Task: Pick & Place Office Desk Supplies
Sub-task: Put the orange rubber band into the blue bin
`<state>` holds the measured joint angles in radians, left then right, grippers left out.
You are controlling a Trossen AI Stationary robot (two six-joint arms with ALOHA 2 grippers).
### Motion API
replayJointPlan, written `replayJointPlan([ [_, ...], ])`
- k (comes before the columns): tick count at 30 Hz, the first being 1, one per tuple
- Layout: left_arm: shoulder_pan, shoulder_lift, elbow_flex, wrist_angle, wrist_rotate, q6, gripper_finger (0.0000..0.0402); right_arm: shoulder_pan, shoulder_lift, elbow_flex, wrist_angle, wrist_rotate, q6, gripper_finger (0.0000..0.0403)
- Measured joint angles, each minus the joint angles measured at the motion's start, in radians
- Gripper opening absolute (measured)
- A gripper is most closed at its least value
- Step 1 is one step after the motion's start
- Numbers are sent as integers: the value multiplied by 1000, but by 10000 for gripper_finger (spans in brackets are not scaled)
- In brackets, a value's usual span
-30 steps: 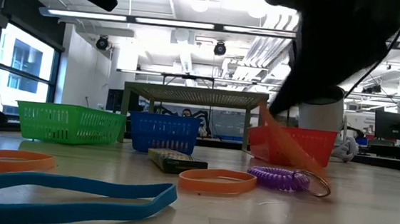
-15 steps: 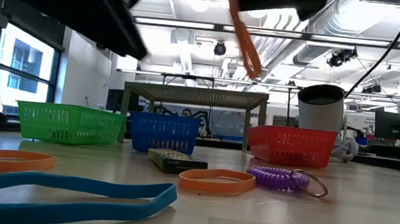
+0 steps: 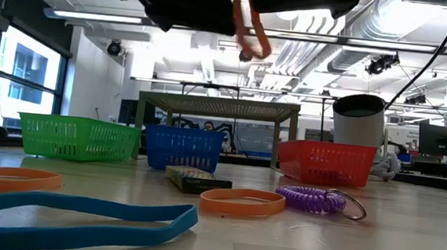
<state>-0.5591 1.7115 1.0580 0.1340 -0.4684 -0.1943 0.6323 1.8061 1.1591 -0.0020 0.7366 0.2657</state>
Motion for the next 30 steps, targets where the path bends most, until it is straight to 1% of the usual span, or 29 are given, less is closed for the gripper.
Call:
replayJointPlan([
  [4,24,0,0,44,22,-82,128,0,0,0,6,39,0,3],
  [9,56,0,0,57,178,-115,128,0,0,0,7,69,-1,3],
  [11,61,0,0,58,217,-131,128,0,0,0,6,76,-3,3],
  [14,57,0,0,73,227,-159,128,-5,1,0,2,76,-9,3],
  [19,43,0,0,97,229,-158,128,-15,1,0,-3,74,-11,3],
  [23,27,0,0,97,280,-139,128,-20,1,-1,-11,73,-10,3],
  [30,24,0,0,98,275,-143,128,-12,2,-1,-10,65,-10,3],
])
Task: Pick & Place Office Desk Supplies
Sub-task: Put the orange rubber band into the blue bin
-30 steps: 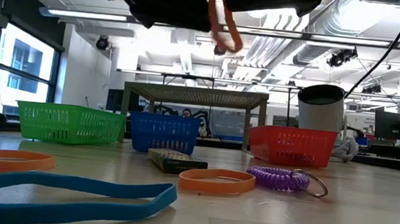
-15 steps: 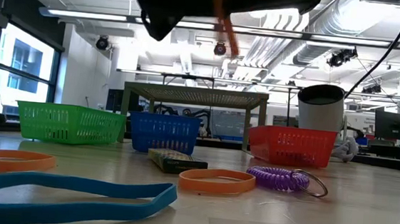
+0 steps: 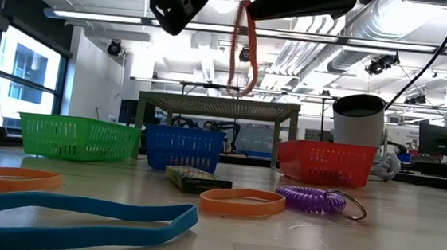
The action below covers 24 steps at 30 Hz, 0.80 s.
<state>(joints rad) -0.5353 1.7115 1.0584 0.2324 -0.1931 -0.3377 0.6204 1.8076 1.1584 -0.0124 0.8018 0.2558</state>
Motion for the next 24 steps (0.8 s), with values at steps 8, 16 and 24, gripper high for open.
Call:
replayJointPlan([
  [8,4,0,0,-35,0,-105,128,26,0,0,-1,9,-20,3],
  [16,29,-2,0,-37,-4,-136,128,29,0,0,-6,10,-25,3],
  [24,39,-3,0,-51,-75,-175,128,29,0,0,-16,11,-25,3],
])
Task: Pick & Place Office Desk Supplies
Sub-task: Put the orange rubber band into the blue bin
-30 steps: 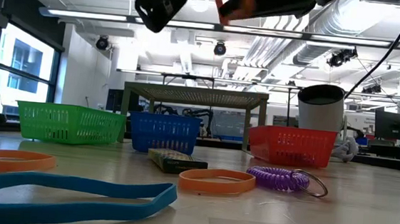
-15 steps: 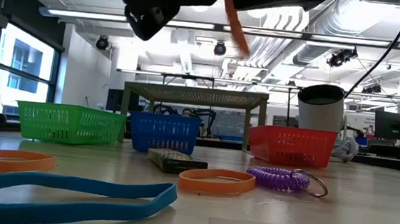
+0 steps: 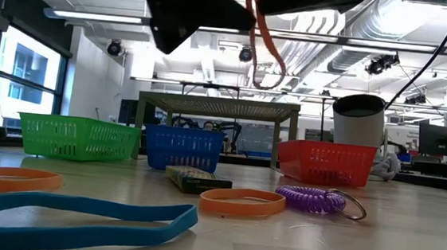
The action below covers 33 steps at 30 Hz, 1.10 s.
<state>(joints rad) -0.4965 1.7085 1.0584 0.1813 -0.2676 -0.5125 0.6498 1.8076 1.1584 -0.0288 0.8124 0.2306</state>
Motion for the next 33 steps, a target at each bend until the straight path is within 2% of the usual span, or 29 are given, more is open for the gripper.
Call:
replayJointPlan([
  [5,0,0,0,-84,0,-54,128,0,0,0,-67,0,31,3],
  [11,0,0,0,-91,-2,-45,128,0,0,0,-60,0,40,3],
  [16,13,0,0,-87,-46,-39,128,-3,0,0,-34,-3,18,3],
  [25,20,3,0,10,-48,112,128,-3,0,0,-34,-8,15,3],
  [33,21,4,0,44,61,161,128,-3,0,0,-34,-8,9,3],
])
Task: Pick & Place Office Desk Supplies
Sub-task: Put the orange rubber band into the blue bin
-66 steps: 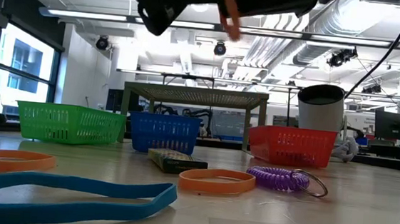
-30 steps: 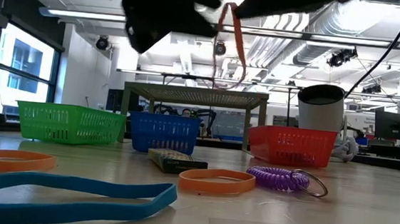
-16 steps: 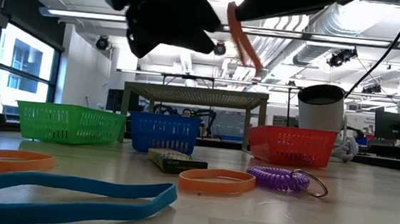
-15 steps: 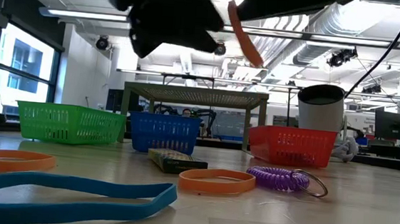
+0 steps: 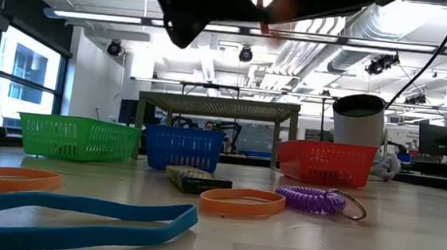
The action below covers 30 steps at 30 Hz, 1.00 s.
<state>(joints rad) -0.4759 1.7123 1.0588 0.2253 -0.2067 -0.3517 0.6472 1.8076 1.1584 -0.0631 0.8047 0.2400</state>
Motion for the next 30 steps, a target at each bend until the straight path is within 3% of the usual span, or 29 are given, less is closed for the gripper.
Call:
replayJointPlan([
  [7,0,0,0,38,50,5,128,-1,0,0,0,0,-2,3],
  [21,0,5,0,41,14,-46,128,-1,0,0,0,7,-2,3],
  [30,12,70,0,68,14,-73,128,-1,0,0,38,8,-35,3],
])
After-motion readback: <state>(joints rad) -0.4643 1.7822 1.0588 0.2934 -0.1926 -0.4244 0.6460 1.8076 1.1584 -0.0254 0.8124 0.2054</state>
